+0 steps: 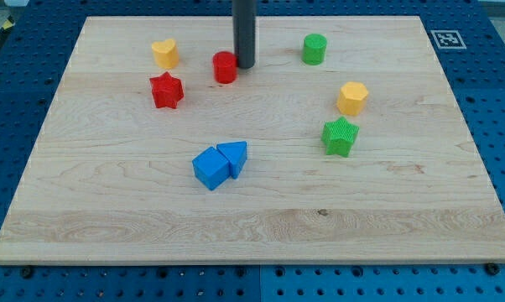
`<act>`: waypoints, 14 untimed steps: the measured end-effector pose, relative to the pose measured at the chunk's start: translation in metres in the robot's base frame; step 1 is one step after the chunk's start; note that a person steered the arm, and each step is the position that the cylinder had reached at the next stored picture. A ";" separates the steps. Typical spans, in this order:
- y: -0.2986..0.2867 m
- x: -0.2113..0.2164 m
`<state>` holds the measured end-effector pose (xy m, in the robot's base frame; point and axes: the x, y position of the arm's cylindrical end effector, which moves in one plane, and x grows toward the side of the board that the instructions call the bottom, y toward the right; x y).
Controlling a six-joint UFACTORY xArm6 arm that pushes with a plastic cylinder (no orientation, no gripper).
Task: Move the yellow heart to the yellow hexagon
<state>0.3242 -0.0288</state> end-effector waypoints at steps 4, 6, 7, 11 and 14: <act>0.013 0.032; 0.010 -0.047; -0.084 -0.083; -0.127 -0.048; -0.158 -0.032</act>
<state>0.2919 -0.1873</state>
